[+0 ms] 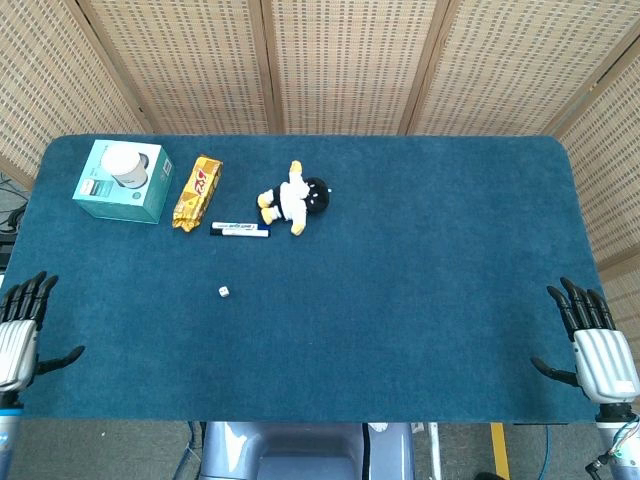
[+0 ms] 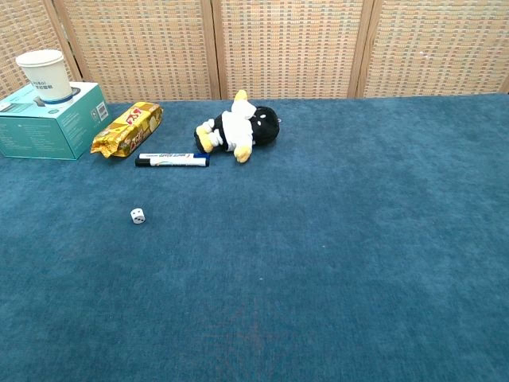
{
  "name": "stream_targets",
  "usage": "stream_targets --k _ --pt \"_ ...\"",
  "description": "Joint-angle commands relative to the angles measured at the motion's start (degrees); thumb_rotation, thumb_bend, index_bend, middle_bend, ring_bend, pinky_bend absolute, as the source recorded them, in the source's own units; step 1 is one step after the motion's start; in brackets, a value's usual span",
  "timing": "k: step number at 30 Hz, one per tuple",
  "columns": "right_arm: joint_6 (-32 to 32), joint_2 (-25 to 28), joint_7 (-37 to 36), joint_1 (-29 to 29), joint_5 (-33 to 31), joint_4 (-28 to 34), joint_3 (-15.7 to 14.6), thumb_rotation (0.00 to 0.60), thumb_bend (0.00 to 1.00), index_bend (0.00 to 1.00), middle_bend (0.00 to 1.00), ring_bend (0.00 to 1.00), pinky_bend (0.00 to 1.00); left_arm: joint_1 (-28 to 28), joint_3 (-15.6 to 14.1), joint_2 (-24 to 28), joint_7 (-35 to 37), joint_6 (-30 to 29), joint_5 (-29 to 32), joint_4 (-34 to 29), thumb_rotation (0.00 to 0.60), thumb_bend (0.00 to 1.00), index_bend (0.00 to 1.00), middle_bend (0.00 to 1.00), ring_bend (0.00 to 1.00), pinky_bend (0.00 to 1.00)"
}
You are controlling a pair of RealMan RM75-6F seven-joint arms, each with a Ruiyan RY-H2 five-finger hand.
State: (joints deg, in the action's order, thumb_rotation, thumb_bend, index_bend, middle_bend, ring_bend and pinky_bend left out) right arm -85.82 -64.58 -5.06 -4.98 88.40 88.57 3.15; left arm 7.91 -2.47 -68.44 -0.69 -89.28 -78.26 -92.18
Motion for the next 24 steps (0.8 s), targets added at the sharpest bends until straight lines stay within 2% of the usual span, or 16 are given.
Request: stream_targets --k 1,8,11,13,18,20,24 --pt "-0.1 0.0 0.1 0.0 0.0 0.0 0.0 0.6 0.13 0.0 0.0 0.0 0.0 -0.5 0.3 0.1 0.7 -0.8 -0.9 0.5 0.6 0.12 0.0 0.0 0.0 0.0" --pt "-0.3 0.0 -0.2 0.2 0.0 -0.2 0.0 0.6 0.13 0.0 0.0 0.0 0.0 1.9 0.3 -0.3 2.4 1.7 -6.9 3.9 0.6 0.12 0.0 0.0 0.0 0.0" --pt "-0.3 0.0 -0.3 0.1 0.1 -0.2 0.0 0.6 0.13 0.0 0.0 0.0 0.0 4.7 0.7 -0.6 2.1 3.9 -10.3 5.5 0.6 0.14 0.04 0.0 0.0 0.0" --pt "0.0 -0.1 -0.3 0.0 0.1 -0.3 0.1 0.6 0.13 0.0 0.0 0.0 0.0 9.3 2.0 -1.5 2.3 8.0 -13.1 8.4 0.6 0.16 0.09 0.0 0.0 0.0" --pt "0.5 -0.2 0.1 -0.1 -0.5 -0.4 0.2 0.6 0.13 0.0 0.0 0.0 0.0 18.2 4.6 -6.3 0.3 17.8 -15.4 16.6 0.6 0.26 0.29 0.0 0.0 0.0" --pt "0.7 -0.3 0.2 -0.2 -0.8 -0.6 0.3 0.6 0.13 0.0 0.0 0.0 0.0 20.6 5.2 -8.5 -1.4 21.4 -14.8 19.6 0.6 0.29 0.32 0.0 0.0 0.0" --pt "1.5 -0.6 0.5 -0.5 -1.5 -0.8 0.5 0.6 0.13 0.0 0.0 0.0 0.0 24.4 6.3 -13.6 -4.3 27.2 -13.1 25.1 0.6 0.31 0.33 0.0 0.0 0.0"
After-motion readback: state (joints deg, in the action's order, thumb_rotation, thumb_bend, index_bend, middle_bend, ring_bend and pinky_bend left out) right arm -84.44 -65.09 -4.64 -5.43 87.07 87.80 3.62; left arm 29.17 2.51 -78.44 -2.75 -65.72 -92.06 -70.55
